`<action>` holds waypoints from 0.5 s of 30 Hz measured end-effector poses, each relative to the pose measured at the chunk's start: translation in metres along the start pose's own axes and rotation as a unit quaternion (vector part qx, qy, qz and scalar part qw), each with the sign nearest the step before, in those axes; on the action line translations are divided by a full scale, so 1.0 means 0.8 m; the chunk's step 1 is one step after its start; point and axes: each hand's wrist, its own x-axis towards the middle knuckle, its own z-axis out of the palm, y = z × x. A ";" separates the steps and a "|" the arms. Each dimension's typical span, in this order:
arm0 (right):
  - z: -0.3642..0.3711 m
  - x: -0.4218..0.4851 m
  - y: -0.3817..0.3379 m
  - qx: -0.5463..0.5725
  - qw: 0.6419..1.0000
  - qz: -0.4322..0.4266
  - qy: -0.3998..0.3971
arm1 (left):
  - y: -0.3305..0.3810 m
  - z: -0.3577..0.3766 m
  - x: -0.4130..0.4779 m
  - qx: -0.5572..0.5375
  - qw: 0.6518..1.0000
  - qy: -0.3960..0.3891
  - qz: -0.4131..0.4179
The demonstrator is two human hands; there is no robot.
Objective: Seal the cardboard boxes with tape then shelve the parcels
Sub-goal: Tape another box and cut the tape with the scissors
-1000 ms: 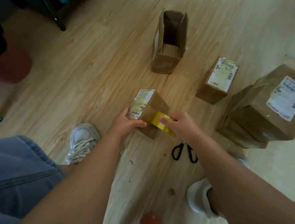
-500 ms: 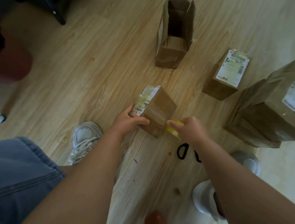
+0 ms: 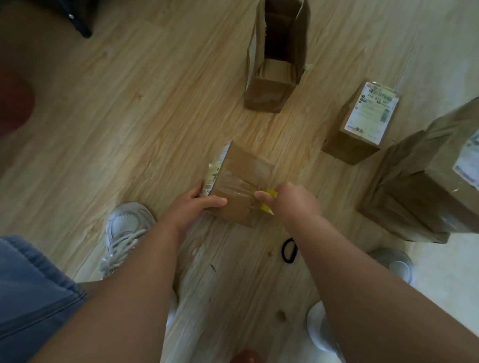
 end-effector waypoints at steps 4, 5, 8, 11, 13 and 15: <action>-0.004 -0.001 -0.020 -0.022 0.999 -0.019 -0.012 | 0.005 -0.007 0.005 -0.039 0.999 -0.010 -0.013; -0.004 -0.001 -0.028 -0.039 0.999 -0.024 -0.014 | 0.006 -0.012 0.006 -0.044 0.999 -0.003 -0.020; -0.004 0.003 -0.047 -0.073 0.997 -0.036 -0.012 | 0.020 -0.016 0.001 0.083 0.994 0.073 0.024; -0.004 0.009 -0.054 -0.070 0.997 -0.034 -0.016 | 0.033 -0.003 -0.001 0.325 0.924 0.131 0.153; -0.004 0.009 -0.052 -0.059 0.997 -0.034 -0.017 | 0.028 0.011 -0.002 0.450 0.854 0.125 0.229; -0.002 0.008 -0.040 -0.006 0.999 -0.040 -0.015 | 0.012 0.024 -0.002 0.505 0.822 0.094 0.244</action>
